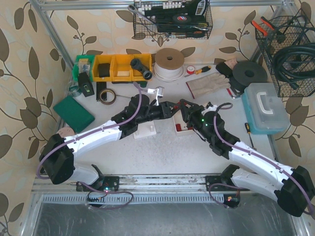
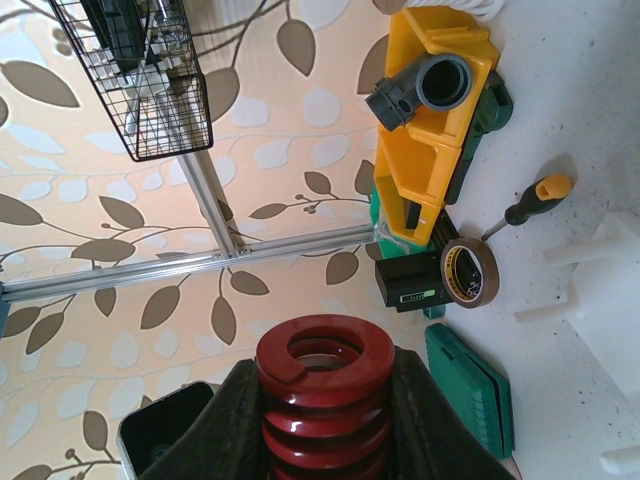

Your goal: Install the large spring

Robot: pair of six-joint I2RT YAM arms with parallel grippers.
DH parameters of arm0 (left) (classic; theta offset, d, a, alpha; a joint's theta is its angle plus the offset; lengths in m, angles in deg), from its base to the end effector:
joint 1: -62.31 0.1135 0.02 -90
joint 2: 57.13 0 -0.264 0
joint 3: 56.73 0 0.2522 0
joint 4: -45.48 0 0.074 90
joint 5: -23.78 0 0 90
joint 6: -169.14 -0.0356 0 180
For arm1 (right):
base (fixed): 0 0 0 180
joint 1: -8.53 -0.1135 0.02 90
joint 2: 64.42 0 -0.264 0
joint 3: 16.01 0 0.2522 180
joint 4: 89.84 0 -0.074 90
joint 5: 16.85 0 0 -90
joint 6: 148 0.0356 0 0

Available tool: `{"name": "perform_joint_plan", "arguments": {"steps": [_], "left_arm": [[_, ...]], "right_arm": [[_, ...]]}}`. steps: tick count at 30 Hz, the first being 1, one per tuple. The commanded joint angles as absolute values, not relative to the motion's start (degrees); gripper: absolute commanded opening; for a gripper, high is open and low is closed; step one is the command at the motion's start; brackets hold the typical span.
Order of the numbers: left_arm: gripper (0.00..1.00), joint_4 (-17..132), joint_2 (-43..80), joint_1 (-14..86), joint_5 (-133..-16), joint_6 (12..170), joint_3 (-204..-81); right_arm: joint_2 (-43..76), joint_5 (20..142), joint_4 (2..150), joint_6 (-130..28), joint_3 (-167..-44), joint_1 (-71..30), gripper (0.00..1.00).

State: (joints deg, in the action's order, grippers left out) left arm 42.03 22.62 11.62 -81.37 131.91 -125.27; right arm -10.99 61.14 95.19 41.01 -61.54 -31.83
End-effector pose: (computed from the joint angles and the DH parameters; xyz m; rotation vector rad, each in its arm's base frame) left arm 0.2005 -0.2595 0.3096 0.1916 1.9610 -1.5026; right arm 0.1733 0.1376 0.2854 1.0988 1.5669 1.6290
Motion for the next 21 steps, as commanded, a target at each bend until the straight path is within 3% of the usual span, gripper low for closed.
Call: {"name": "perform_joint_plan", "arguments": {"steps": [1, 7, 16, 18, 19, 21], "left_arm": [[0.39, 38.4, 22.9, 11.2, -81.5, 132.1, -127.2], [0.32, 38.9, 22.8, 11.2, -80.9, 132.0, -127.3], [0.00, 43.8, 21.7, 11.2, -78.7, 130.5, -128.0], [0.00, 46.7, 21.4, 11.2, -78.1, 129.5, -128.9], [0.00, 48.1, 21.2, 11.2, -77.7, 129.0, -129.3], [0.00, 50.6, 20.5, 11.2, -76.8, 128.1, -129.8]], "right_arm": [[-11.9, 60.7, 98.9, 42.4, -61.4, -33.4, 0.00], [-12.2, 60.1, 98.4, 42.2, -61.3, -33.7, 0.00], [-11.7, 60.5, 98.3, 41.7, -61.2, -34.0, 0.00], [-11.6, 60.6, 97.7, 41.0, -61.3, -33.9, 0.00], [-11.6, 60.7, 97.5, 40.6, -61.4, -33.9, 0.13], [-11.7, 60.9, 96.7, 39.3, -61.8, -33.9, 0.56]]}}
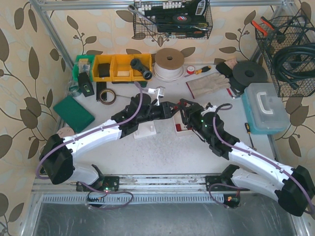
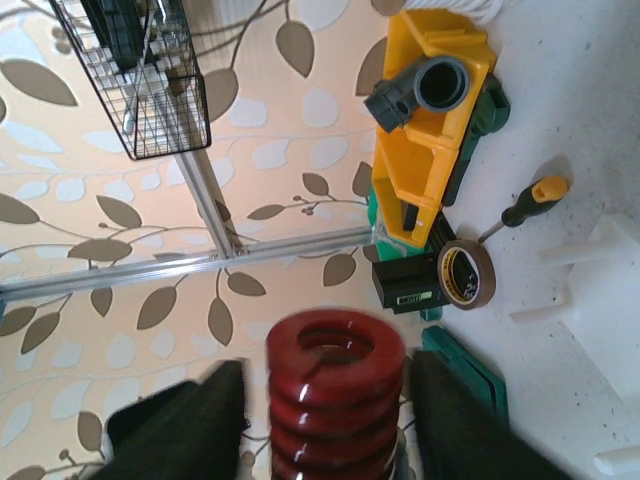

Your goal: Install the large spring

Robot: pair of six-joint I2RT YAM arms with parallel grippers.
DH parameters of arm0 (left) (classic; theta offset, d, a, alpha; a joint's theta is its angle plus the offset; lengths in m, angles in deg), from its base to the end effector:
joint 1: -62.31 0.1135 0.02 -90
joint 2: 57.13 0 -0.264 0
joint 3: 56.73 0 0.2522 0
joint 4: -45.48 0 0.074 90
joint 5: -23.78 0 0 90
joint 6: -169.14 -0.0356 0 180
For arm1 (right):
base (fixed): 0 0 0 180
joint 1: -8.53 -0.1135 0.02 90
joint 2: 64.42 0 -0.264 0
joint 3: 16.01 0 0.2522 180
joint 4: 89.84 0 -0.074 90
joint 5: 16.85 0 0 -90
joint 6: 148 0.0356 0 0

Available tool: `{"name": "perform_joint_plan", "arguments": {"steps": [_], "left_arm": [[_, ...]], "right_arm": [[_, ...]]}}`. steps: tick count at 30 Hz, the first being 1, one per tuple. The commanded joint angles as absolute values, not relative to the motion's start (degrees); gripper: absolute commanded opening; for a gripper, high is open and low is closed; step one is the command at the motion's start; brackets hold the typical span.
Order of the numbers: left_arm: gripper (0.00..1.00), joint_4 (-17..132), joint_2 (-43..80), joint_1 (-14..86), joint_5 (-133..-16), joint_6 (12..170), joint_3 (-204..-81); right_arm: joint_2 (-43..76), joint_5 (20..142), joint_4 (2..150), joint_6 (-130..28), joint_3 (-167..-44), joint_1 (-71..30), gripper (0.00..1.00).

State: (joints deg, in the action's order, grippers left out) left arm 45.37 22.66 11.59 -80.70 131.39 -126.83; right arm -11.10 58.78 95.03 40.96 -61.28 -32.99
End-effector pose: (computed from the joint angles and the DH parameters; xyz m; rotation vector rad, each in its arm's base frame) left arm 0.2013 -0.2601 0.3128 0.1869 1.9905 -1.4721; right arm 0.1708 0.1394 0.2839 1.1106 1.5558 1.6089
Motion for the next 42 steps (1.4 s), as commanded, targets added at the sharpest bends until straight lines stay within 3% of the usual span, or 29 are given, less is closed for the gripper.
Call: {"name": "perform_joint_plan", "arguments": {"steps": [1, 2, 3, 4, 14, 19, 22, 31, 42], "left_arm": [[0.00, 51.9, 20.1, 11.2, -76.2, 127.6, -129.9], [0.00, 53.4, 19.7, 11.2, -75.6, 127.1, -130.0], [0.00, 54.6, 19.1, 11.2, -75.2, 126.6, -130.1], [0.00, 55.8, 18.6, 11.2, -74.8, 126.1, -130.0], [0.00, 85.5, 13.9, 11.5, -67.8, 114.1, -137.2], [0.00, 103.3, 14.5, 12.0, -61.9, 109.7, -144.1], [0.00, 109.1, 14.9, 13.4, -60.5, 108.6, -146.4], [0.00, 120.1, 22.3, 25.5, -66.7, 106.0, -152.4], [0.00, 141.2, 42.0, 26.7, -60.5, 100.6, -175.1]], "right_arm": [[-11.9, 61.1, 95.5, 38.5, -62.2, -33.9, 0.75], [-12.1, 61.3, 94.1, 37.5, -62.8, -33.9, 0.89], [-12.3, 61.4, 91.8, 36.5, -63.6, -33.9, 0.97], [-12.6, 61.5, 89.6, 35.0, -64.4, -33.9, 0.99], [-12.7, 62.5, 78.3, 18.0, -66.2, -31.8, 0.99], [-4.1, 69.3, 65.1, -2.6, -76.2, -26.8, 0.98], [1.8, 72.6, 64.3, -9.9, -79.6, -25.4, 0.96], [6.5, 69.4, 65.4, -15.8, -77.5, -25.3, 0.96], [7.1, 68.1, 65.6, -15.0, -76.5, -23.4, 0.97]]}}
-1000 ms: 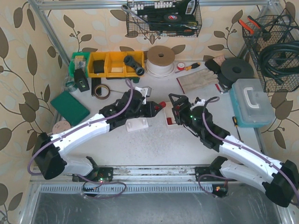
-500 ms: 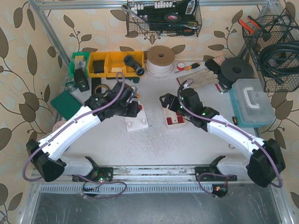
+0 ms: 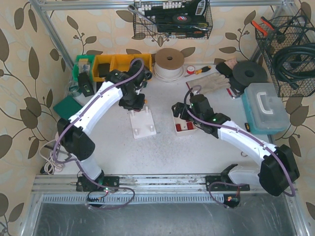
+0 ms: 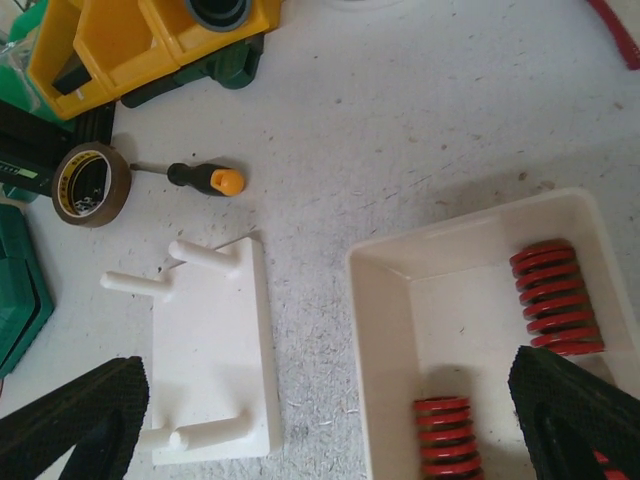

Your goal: Install the large spring

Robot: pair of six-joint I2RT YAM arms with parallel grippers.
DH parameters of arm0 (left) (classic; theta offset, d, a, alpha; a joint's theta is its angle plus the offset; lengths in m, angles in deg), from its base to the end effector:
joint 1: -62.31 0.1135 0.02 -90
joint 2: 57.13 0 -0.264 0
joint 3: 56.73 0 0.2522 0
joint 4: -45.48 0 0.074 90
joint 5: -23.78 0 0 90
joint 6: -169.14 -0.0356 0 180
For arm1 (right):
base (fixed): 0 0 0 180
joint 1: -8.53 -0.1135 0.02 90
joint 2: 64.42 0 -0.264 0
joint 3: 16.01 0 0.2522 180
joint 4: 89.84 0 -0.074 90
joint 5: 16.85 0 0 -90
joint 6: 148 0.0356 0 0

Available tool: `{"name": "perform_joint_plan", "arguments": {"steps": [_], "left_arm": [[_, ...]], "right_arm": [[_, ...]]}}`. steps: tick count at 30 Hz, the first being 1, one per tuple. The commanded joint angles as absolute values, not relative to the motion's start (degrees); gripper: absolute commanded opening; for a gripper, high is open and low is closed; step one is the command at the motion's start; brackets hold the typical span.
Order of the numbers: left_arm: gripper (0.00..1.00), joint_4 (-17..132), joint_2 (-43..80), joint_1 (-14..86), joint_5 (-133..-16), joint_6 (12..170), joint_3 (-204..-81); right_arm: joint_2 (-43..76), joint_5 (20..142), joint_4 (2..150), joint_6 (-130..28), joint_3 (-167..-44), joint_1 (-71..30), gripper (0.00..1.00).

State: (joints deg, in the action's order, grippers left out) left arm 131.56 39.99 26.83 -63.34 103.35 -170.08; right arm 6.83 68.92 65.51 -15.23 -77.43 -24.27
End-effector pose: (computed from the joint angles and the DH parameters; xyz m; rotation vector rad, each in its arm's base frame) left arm 0.2719 -0.1916 0.3431 0.2630 2.7935 -0.1869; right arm 0.2317 0.1462 0.2584 0.2391 2.2375 0.6599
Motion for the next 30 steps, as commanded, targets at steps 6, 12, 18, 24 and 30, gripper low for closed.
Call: {"name": "perform_joint_plan", "arguments": {"steps": [6, 12, 18, 24, 30], "left_arm": [[0.00, 145.2, 45.2, 26.8, -54.3, 99.1, -178.9], [0.00, 146.9, 48.5, 27.6, -53.2, 97.1, -184.0], [0.00, 148.0, 49.5, 29.4, -52.4, 96.0, -185.3], [0.00, 145.1, 47.8, 30.8, -53.5, 95.5, -181.4], [0.00, 143.1, 47.7, 32.0, -56.1, 95.2, -180.2]], "right_arm": [[7.4, 69.6, 67.5, -14.3, -75.3, -21.9, 0.97], [7.3, 67.2, 69.8, -13.0, -73.5, -21.9, 0.98], [5.8, 64.9, 71.2, -12.7, -71.9, -21.9, 0.99], [6.1, 64.7, 72.8, -12.2, -71.4, -22.5, 0.99], [6.0, 63.3, 73.5, -12.1, -71.1, -23.3, 0.99]]}}
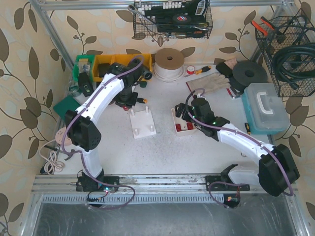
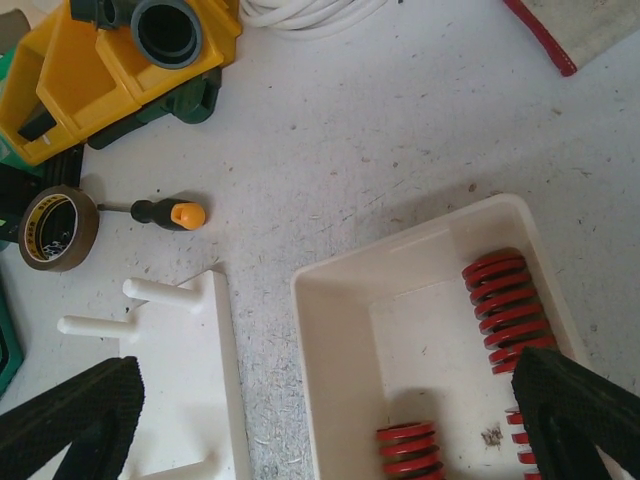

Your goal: Install the large spring

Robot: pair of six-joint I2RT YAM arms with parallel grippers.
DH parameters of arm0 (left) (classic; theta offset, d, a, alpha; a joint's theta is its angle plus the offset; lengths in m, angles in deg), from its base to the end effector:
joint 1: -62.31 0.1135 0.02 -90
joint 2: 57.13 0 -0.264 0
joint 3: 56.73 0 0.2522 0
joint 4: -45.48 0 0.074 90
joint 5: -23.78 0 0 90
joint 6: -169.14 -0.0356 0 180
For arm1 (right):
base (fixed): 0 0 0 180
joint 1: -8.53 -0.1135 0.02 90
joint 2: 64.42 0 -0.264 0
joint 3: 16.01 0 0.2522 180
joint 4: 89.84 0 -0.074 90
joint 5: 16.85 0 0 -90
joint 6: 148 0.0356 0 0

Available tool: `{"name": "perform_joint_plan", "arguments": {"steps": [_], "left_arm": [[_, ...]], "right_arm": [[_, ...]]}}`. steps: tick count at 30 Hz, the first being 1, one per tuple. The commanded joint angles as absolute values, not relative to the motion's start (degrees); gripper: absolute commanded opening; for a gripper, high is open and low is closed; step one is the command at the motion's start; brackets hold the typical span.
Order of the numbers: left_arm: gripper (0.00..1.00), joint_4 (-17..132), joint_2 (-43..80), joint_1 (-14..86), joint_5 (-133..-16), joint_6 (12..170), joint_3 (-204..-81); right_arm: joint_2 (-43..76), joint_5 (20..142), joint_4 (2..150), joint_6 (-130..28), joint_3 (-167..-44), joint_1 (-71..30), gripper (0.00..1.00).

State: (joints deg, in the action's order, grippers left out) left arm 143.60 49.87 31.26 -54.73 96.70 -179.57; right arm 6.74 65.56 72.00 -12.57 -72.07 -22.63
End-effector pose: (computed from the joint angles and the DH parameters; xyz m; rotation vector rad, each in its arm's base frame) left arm 0.3073 -0.1767 0.3269 0.3245 2.9129 0.1873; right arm 0.2332 0.1355 0.2377 0.3535 2.1856 0.6253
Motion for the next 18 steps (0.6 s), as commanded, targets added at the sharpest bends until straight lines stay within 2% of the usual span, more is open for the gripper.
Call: {"name": "perform_joint_plan", "arguments": {"steps": [1, 18], "left_arm": [[0.00, 143.2, 48.0, 32.2, -56.0, 94.9, -180.5], [0.00, 143.2, 55.3, 33.7, -61.0, 93.0, -186.6]], "right_arm": [[6.0, 63.0, 73.8, -12.3, -71.1, -23.6, 0.99], [7.3, 62.4, 74.1, -12.3, -71.4, -23.8, 0.98]]}}
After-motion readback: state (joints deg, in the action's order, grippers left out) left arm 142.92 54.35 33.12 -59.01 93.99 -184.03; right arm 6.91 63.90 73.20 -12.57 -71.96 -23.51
